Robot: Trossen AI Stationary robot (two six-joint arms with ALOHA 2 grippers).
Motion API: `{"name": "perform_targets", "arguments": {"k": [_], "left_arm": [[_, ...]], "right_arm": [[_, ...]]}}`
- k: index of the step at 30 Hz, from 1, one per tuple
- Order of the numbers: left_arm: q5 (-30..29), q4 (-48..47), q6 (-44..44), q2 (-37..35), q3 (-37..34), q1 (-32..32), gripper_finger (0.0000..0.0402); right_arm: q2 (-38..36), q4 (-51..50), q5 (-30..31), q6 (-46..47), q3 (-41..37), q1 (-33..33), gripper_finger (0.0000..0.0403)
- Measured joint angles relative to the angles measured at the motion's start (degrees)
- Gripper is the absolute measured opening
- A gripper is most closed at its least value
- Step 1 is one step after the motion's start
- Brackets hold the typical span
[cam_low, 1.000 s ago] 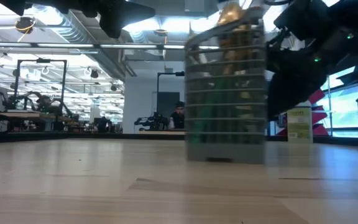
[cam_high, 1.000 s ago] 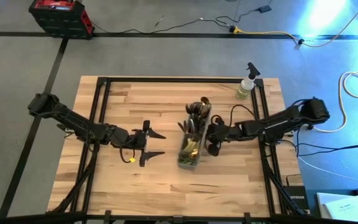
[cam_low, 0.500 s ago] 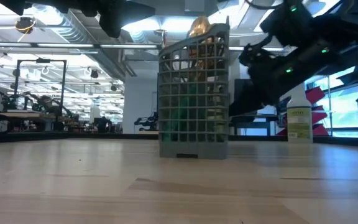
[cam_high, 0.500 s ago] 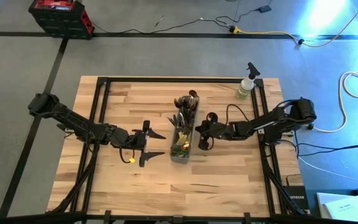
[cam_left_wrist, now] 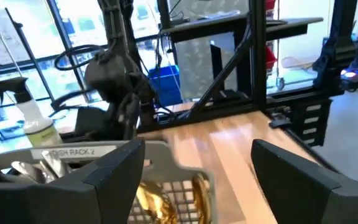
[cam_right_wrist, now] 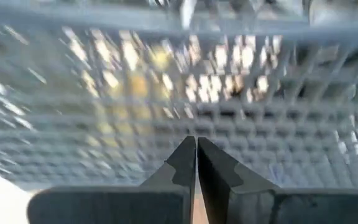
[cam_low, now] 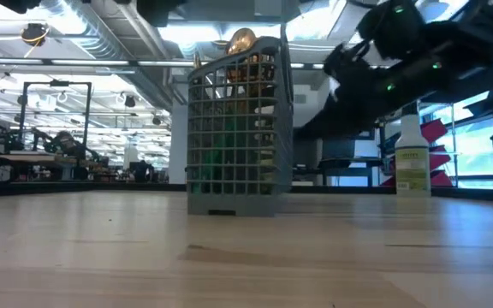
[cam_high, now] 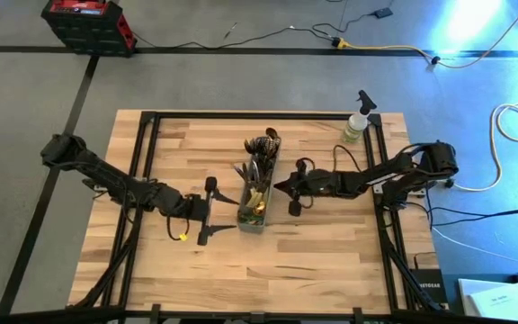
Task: Sort silverware
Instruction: Move the silverware basket to the center of the table, then return to Home Position
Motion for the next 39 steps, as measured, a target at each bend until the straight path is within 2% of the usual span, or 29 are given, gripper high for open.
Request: {"name": "perform_targets", "arguments": {"k": [3, 6, 11, 15, 17, 21, 27, 34, 39], "left_arm": [[1.14, 9.81, 1.76, 0.00, -4.52, -0.02, 0.0276], [3.81, 23.21, 2.36, -1.08, -10.83, 0.23, 0.0244], [1.56, 29.65, -2.04, -4.30, -20.45, 2.66, 0.0145], [1.90, 29.98, -3.93, -8.74, -25.00, 3.63, 0.0041], [1.75, 29.17, -3.94, -10.86, -26.69, 3.74, 0.0012], [1.54, 28.80, -3.80, -15.69, -29.29, 4.06, 0.0002], [-0.63, 23.07, -4.24, -22.80, -31.46, 4.16, 0.0000], [-5.06, 10.72, -6.29, -29.88, -31.46, 4.04, 0.0000], [-6.41, 0.34, -7.39, -37.71, -31.46, 3.73, 0.0000]], "right_arm": [[-2.15, 7.66, -1.59, 0.28, -4.30, -0.27, 0.0000], [-3.92, 12.49, -1.85, 1.50, -8.13, -0.40, 0.0000], [-8.56, 15.64, -5.15, 1.33, -11.85, -0.59, 0.0000], [-13.45, 15.69, -8.22, 1.42, -15.31, -3.56, 0.0000], [-15.77, 15.85, -9.82, 1.78, -17.42, -5.22, 0.0000], [-21.92, 16.88, -13.05, 2.82, -20.90, -7.41, 0.0000], [-31.63, 16.19, -12.42, 2.48, -26.91, -7.73, 0.0000], [-40.62, 7.82, -12.35, 1.27, -26.85, -7.75, 0.0000], [-46.36, -1.10, -12.37, 1.31, -26.85, -7.75, 0.0000]]}}
